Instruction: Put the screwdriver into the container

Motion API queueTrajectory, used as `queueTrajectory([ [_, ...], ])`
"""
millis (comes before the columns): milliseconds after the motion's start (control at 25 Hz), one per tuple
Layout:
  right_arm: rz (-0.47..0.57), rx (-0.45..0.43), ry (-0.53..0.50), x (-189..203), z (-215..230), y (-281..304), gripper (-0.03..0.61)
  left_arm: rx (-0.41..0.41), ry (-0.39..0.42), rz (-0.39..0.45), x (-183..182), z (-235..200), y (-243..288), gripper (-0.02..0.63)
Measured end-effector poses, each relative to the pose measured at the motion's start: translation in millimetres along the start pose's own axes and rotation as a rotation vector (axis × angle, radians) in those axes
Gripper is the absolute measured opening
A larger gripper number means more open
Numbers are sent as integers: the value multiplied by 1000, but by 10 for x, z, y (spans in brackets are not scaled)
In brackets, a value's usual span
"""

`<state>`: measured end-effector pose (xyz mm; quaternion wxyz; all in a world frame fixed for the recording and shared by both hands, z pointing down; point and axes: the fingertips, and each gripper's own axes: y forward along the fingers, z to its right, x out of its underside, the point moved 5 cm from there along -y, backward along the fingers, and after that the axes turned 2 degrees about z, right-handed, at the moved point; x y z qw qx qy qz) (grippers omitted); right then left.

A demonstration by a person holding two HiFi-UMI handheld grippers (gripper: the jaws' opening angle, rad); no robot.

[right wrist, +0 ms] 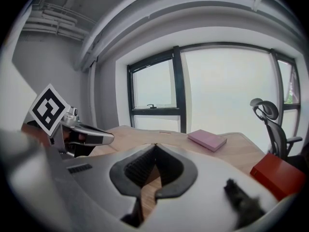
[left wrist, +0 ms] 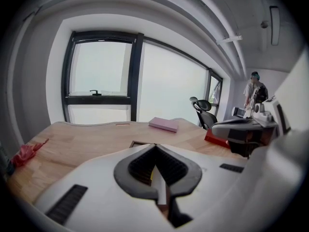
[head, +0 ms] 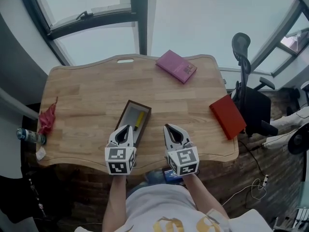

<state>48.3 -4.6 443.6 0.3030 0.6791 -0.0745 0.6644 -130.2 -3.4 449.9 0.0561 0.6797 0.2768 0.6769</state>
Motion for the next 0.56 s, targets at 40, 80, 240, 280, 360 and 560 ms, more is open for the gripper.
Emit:
queueTrajectory([
  [40,0,2,1,-2,13,-13,31,0,4,3,-12,14,1,12],
  [80,-1,5,0,-2,28,-21,31,0,8,5,-23,29,5,12],
  [240,4,22,-5,9,77,-48,31,12,12,19,-41,76,3,12],
  [280,6,23,-5,11,76,-54,31,16,10,24,-42,82,-6,12],
  [360,9,21,-6,8,62,-63,32,19,7,31,-49,82,-28,12],
  [560,7,7,-6,13,1,-81,31,9,-6,39,-46,47,-98,12],
])
